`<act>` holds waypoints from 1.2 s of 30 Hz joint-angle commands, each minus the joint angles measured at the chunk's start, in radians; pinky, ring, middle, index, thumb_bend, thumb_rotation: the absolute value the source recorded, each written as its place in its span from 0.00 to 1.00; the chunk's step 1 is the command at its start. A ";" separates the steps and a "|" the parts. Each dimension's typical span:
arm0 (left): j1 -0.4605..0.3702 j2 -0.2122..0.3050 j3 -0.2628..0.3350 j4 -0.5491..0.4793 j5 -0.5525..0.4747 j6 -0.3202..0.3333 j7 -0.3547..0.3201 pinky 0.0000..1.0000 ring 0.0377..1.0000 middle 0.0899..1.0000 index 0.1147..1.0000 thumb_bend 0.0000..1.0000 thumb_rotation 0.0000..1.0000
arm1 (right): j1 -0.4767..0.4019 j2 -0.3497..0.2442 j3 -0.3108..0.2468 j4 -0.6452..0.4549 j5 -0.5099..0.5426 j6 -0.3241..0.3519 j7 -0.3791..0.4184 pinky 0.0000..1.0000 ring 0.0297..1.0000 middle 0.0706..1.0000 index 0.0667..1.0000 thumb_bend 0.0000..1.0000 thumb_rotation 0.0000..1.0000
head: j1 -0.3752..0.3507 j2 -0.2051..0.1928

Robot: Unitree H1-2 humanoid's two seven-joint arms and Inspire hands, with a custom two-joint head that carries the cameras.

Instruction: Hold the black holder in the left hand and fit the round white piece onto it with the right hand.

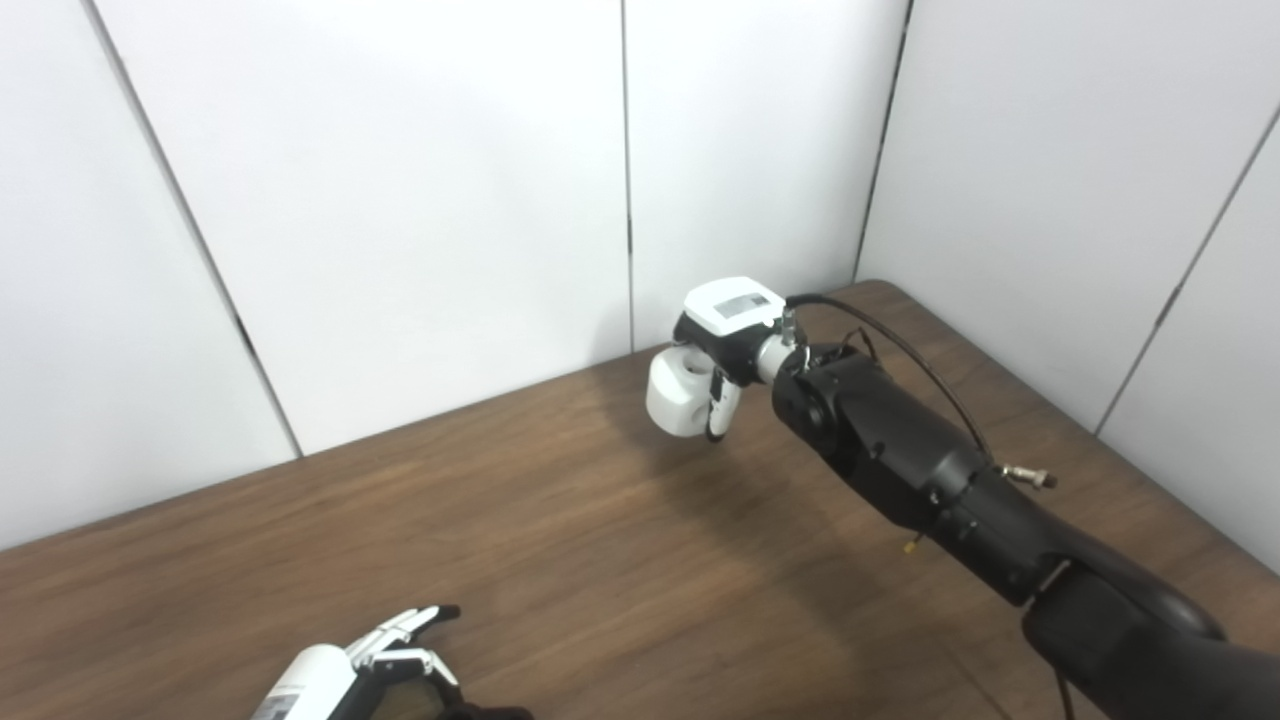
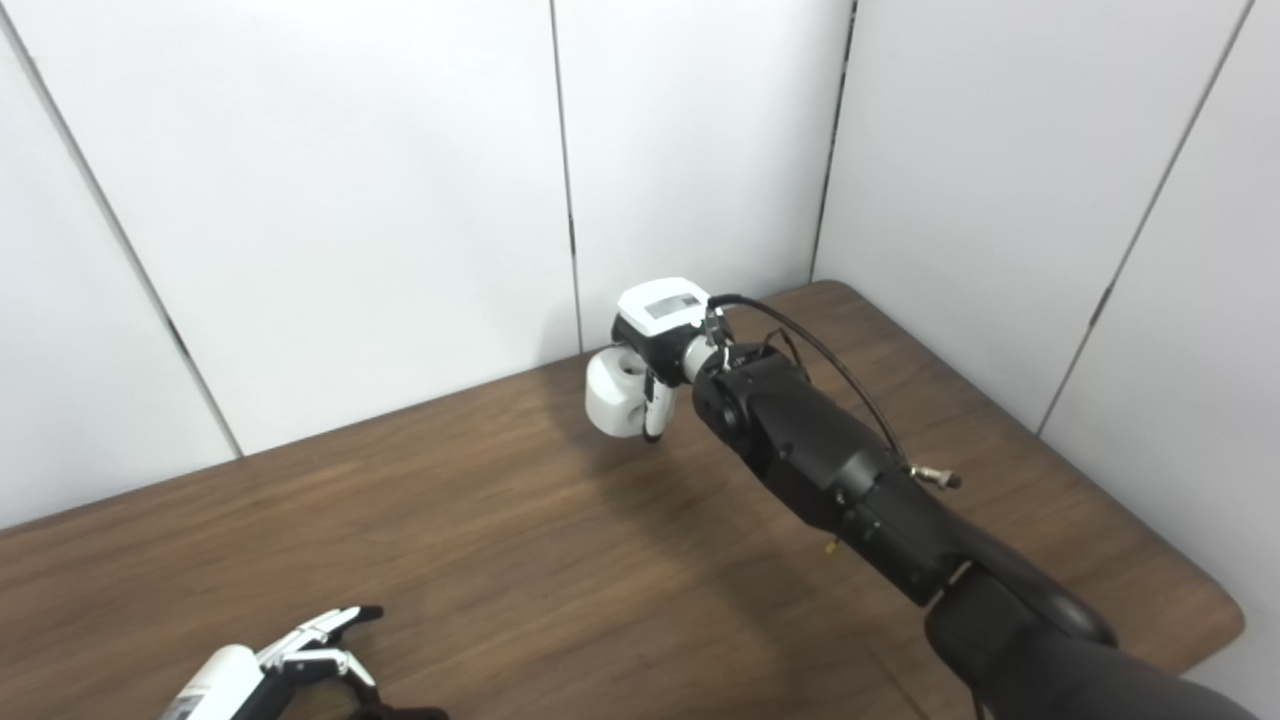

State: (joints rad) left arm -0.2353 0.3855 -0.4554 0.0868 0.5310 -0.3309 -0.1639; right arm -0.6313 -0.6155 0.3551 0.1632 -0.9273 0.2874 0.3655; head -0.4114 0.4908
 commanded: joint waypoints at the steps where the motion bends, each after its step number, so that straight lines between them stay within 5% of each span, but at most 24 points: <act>1: 0.034 0.004 -0.032 0.071 0.057 0.055 -0.062 0.80 0.91 0.89 0.42 0.52 0.05 | -0.025 -0.041 -0.023 -0.075 0.010 -0.031 0.015 0.84 0.79 0.70 0.45 0.52 0.14 | 0.050 0.012; 8: 0.012 -0.044 -0.047 0.148 0.110 0.053 -0.005 0.83 0.93 0.91 0.42 0.52 0.05 | 0.003 -0.061 -0.030 -0.238 0.026 -0.068 0.100 0.83 0.81 0.72 0.45 0.52 0.14 | 0.205 0.061; 20: -0.044 -0.133 -0.075 0.285 0.176 0.101 0.080 0.92 0.99 0.96 0.42 0.52 0.06 | 0.092 -0.031 -0.072 -0.433 0.132 -0.214 0.102 0.76 0.80 0.71 0.44 0.53 0.14 | 0.438 0.145; 36: -0.079 -0.177 -0.098 0.294 0.200 0.151 0.075 0.92 0.99 0.96 0.42 0.52 0.07 | 0.092 -0.002 -0.068 -0.615 0.217 -0.250 0.258 0.78 0.80 0.71 0.44 0.53 0.14 | 0.481 0.250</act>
State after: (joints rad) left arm -0.3521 0.2101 -0.5068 0.3177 0.6595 -0.2775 -0.0106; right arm -0.4920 -0.6138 0.3036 -0.4115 -0.7190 0.0672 0.6301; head 0.0690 0.7393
